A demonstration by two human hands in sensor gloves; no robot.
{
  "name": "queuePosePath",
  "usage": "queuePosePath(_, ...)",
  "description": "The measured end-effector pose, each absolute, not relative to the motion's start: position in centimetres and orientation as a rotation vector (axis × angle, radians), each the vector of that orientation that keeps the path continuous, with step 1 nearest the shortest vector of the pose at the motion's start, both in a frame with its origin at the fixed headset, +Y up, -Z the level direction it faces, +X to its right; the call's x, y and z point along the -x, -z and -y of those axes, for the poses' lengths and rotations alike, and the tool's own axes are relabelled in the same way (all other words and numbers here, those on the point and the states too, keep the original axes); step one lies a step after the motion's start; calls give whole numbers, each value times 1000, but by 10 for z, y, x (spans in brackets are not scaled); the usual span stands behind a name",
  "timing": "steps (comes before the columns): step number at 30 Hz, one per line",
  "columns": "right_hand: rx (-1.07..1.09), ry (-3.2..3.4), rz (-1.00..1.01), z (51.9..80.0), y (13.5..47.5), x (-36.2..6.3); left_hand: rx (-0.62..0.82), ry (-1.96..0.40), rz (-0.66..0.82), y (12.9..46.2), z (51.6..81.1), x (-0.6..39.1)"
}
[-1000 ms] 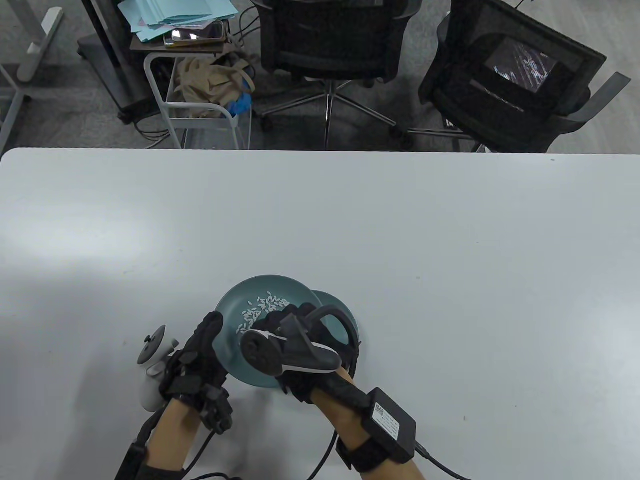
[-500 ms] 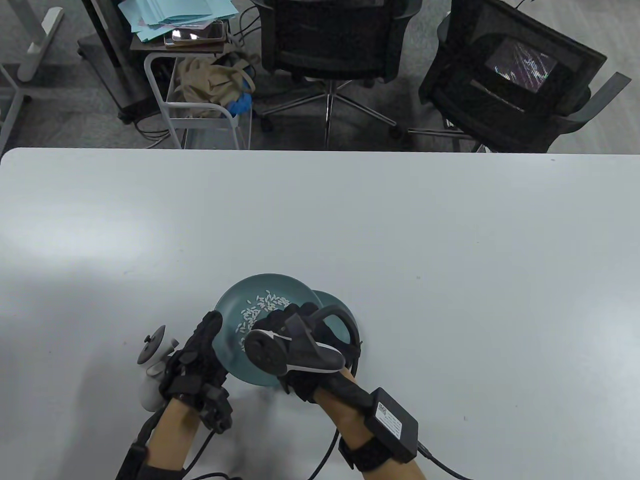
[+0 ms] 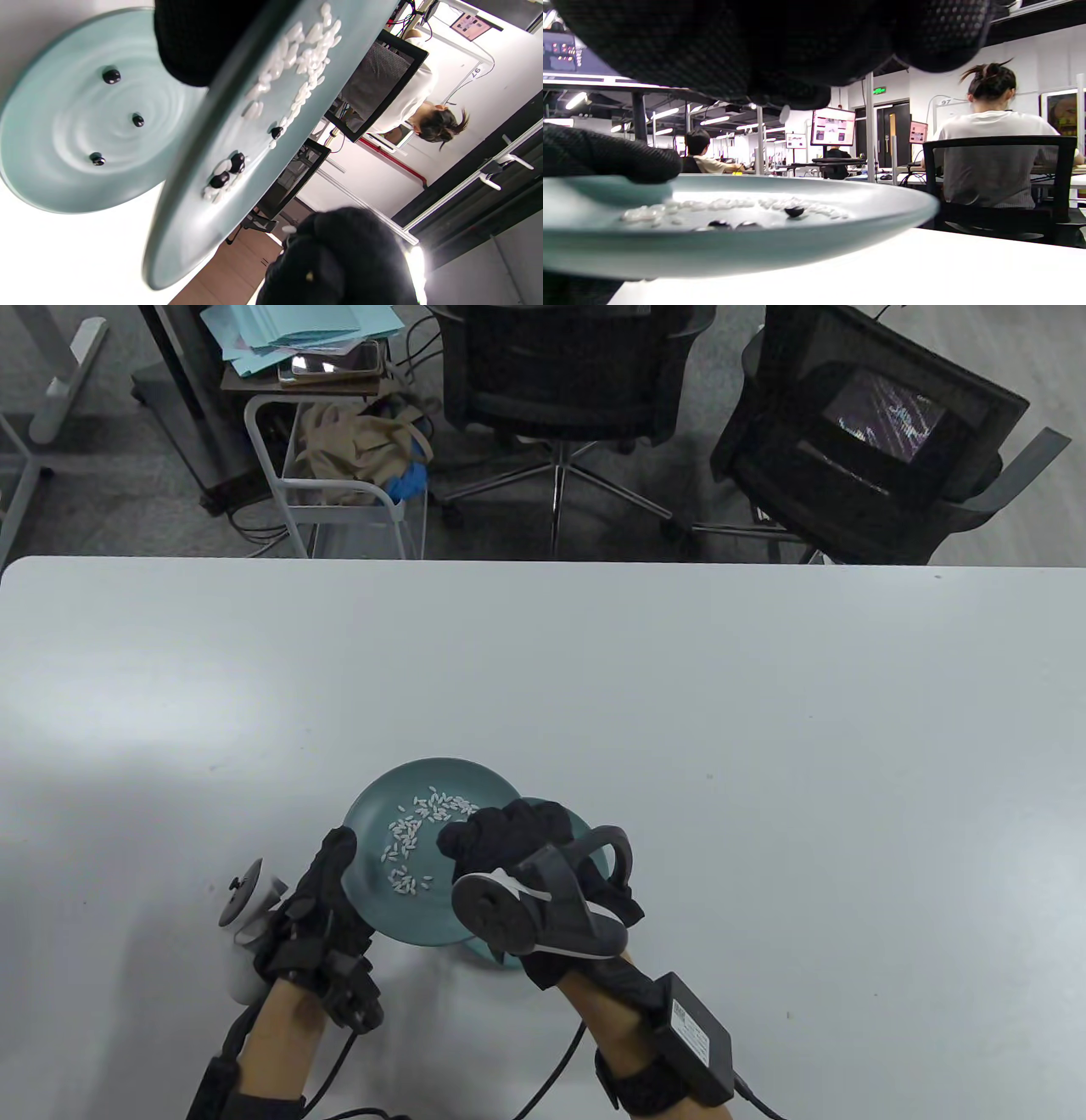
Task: Pick coffee beans with hand pinch into plate
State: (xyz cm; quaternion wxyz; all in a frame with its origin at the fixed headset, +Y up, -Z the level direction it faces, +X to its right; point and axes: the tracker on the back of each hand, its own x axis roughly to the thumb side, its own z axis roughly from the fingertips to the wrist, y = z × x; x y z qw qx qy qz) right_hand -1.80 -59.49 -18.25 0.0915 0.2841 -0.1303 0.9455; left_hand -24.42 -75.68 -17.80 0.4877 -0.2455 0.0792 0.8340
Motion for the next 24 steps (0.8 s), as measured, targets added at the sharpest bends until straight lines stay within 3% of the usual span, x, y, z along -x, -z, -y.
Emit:
queuePosePath(5, -813, -2780, 402, 591, 184, 4, 566, -2065, -196, 178, 755, 250)
queuePosePath(24, -848, -2903, 189, 638, 202, -2, 483, -2115, -260, 179, 757, 268)
